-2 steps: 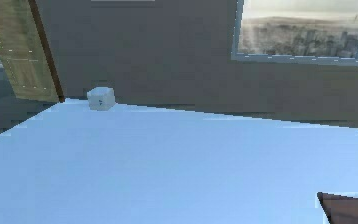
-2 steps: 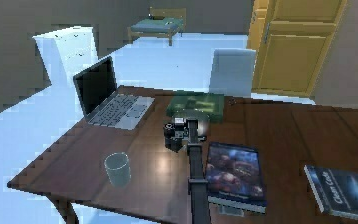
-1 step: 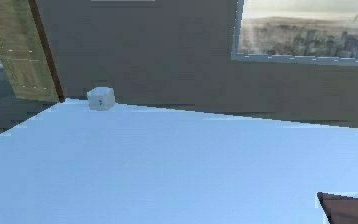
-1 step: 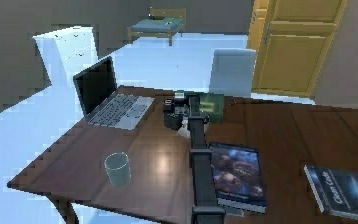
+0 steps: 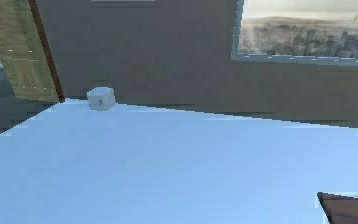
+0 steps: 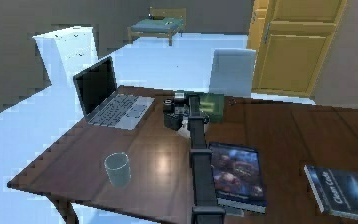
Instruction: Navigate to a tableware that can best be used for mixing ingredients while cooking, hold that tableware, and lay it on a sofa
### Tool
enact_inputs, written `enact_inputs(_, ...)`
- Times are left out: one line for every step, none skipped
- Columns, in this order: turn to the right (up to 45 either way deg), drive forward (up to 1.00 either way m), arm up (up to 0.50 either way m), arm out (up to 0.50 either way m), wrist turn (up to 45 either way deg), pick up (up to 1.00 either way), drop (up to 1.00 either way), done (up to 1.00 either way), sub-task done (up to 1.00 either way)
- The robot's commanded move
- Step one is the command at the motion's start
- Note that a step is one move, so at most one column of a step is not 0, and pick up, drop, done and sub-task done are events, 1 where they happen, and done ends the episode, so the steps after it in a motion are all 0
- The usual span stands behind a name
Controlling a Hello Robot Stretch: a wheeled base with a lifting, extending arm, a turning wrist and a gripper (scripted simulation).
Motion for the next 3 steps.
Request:
enact_inputs(0.0, 0.0, 0.1, 0.0, 0.0, 0.0, 0.0, 0.0, 0.0)
enact_inputs(0.0, 0.0, 0.08, 0.0, 0.0, 0.0, 0.0, 0.0, 0.0)
enact_inputs(0.0, 0.0, 0.0, 0.0, -45.0, 0.0, 0.0, 0.0, 0.0)
